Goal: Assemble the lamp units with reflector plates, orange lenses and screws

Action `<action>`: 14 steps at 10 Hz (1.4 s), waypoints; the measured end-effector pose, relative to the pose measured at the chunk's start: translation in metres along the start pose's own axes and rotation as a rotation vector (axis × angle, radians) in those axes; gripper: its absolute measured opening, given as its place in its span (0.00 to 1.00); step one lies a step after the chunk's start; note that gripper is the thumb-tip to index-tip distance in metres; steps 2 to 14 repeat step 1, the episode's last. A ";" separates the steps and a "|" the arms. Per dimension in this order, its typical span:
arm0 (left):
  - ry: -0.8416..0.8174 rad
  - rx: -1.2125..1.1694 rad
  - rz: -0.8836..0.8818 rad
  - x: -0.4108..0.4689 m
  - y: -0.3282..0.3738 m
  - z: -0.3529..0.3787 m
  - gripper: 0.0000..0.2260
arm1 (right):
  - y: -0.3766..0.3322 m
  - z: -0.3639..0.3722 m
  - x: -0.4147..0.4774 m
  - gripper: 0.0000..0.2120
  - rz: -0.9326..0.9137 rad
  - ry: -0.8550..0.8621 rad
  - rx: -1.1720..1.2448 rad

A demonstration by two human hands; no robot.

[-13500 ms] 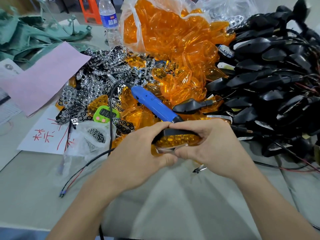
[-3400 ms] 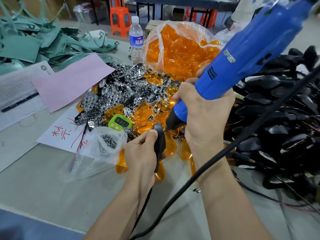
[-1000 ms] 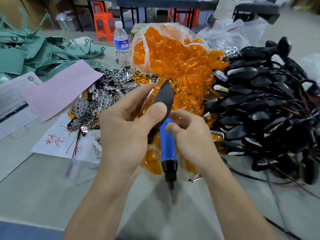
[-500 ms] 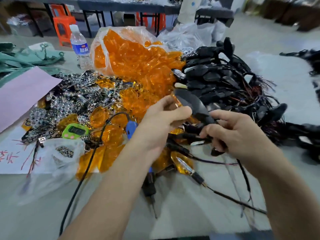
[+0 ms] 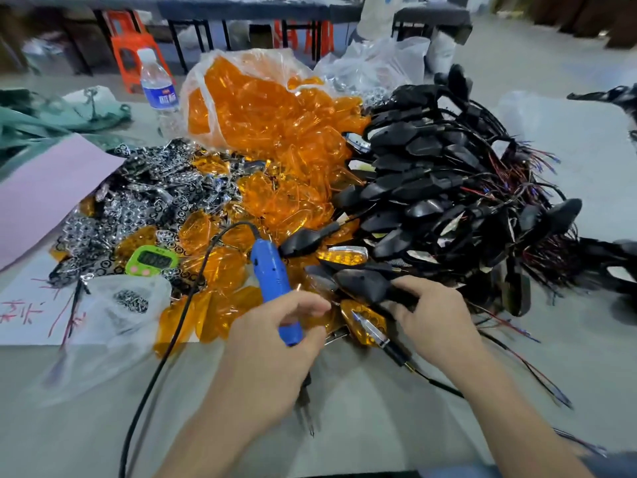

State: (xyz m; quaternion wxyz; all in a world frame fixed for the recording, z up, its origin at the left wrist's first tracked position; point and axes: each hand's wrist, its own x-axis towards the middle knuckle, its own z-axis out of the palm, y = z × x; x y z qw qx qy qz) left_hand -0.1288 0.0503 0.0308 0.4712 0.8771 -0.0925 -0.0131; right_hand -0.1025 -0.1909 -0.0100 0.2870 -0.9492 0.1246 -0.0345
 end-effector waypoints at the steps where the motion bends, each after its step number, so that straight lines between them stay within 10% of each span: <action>1: -0.113 -0.008 -0.025 -0.049 0.002 -0.010 0.17 | 0.003 -0.004 -0.008 0.15 -0.041 0.115 -0.014; 14: -0.113 -0.008 -0.025 -0.049 0.002 -0.010 0.17 | 0.003 -0.004 -0.008 0.15 -0.041 0.115 -0.014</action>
